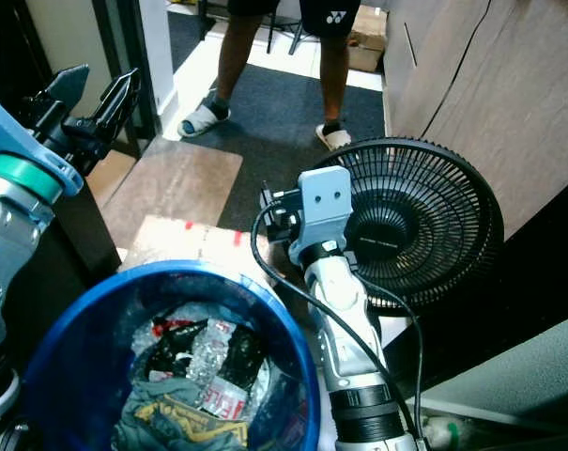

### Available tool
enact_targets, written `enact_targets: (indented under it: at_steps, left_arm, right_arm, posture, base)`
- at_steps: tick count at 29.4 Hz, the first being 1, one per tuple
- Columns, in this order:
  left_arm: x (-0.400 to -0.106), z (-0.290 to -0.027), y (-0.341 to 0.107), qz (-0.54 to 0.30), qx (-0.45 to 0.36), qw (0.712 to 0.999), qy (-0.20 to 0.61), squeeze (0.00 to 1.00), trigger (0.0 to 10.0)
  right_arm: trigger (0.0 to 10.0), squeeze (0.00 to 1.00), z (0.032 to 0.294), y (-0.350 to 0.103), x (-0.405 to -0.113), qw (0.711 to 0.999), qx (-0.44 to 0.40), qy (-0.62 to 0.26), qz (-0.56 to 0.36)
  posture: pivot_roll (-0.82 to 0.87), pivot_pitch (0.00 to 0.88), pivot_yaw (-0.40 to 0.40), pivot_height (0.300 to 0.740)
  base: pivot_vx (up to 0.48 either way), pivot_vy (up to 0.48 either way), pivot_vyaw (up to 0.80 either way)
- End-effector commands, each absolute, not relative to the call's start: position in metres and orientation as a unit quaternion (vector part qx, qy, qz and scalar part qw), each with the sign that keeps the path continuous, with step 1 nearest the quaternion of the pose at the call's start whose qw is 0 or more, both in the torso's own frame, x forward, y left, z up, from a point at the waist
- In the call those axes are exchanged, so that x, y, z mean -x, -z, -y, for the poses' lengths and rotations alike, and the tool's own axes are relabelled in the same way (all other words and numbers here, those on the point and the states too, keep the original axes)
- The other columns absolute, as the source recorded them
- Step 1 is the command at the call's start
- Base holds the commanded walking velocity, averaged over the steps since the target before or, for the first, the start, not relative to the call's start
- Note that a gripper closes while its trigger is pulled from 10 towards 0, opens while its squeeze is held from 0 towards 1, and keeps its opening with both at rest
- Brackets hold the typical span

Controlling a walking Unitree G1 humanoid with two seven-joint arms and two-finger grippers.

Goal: Clothes washing

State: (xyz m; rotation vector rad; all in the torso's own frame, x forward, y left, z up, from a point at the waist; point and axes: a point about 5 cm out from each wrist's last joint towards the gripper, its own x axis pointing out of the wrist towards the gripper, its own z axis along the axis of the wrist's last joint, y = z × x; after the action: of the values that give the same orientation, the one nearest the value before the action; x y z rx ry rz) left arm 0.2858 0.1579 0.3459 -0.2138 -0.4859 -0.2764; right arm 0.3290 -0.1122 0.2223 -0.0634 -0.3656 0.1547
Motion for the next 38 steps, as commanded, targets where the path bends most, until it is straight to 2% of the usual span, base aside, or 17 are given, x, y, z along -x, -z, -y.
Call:
enact_targets:
  at_steps: [1,4,6,8,13,17,22,26,38]
  left_arm:
    - [-0.281,-0.162,-0.354,0.265,0.111,0.947,0.145,0.0,10.0]
    - [-0.277,-0.16,-0.349,0.26,0.075,0.949,0.16,0.0,10.0]
    - [-0.264,-0.154,-0.323,0.212,-0.029,0.955,0.204,0.0,10.0]
    - [-0.257,-0.152,-0.311,0.186,-0.038,0.956,0.222,0.0,10.0]
    - [-0.245,-0.146,-0.284,0.135,-0.049,0.957,0.251,0.0,10.0]
    - [-0.243,-0.132,-0.256,0.093,-0.044,0.958,0.268,0.0,10.0]
    - [-0.247,-0.126,-0.265,0.112,-0.022,0.957,0.266,0.0,10.0]
    - [-0.251,-0.126,-0.276,0.13,0.0,0.956,0.262,0.0,10.0]
    - [-0.251,-0.123,-0.275,0.137,0.005,0.956,0.259,0.0,10.0]
  right_arm:
    - [10.0,0.0,0.117,-0.229,-0.328,0.976,0.026,-0.062,0.205]
    - [10.0,0.0,0.117,-0.231,-0.327,0.974,0.032,-0.063,0.214]
    - [10.0,0.0,0.12,-0.233,-0.323,0.969,0.061,-0.072,0.227]
    - [10.0,0.0,0.123,-0.23,-0.32,0.969,0.074,-0.074,0.226]
    - [10.0,0.0,0.13,-0.219,-0.317,0.969,0.102,-0.071,0.214]
    - [10.0,0.0,0.136,-0.21,-0.315,0.971,0.111,-0.063,0.203]
    - [10.0,0.0,0.138,-0.215,-0.315,0.969,0.108,-0.059,0.213]
    - [10.0,0.0,0.142,-0.217,-0.316,0.969,0.108,-0.05,0.216]
    - [10.0,0.0,0.143,-0.216,-0.316,0.969,0.111,-0.05,0.217]
  posture:
    - [0.16,0.084,-0.03,0.49]
    - [0.16,0.075,-0.033,0.49]
    - [0.16,0.066,-0.031,0.49]
    - [0.16,0.062,-0.032,0.49]
    - [0.16,0.06,-0.032,0.49]
    - [0.15,0.053,-0.027,0.49]
    - [0.14,0.045,-0.02,0.495]
    - [0.14,0.038,-0.014,0.515]
    - [0.14,0.03,-0.016,0.56]
  base:
    - [0.0,0.0,0.0]
    - [0.0,0.0,0.0]
    - [0.0,0.0,0.0]
    - [0.0,0.0,0.0]
    - [0.0,0.0,0.0]
    - [0.0,0.0,0.0]
    - [0.0,0.0,0.0]
    - [0.0,0.0,0.0]
    - [0.0,0.0,0.0]
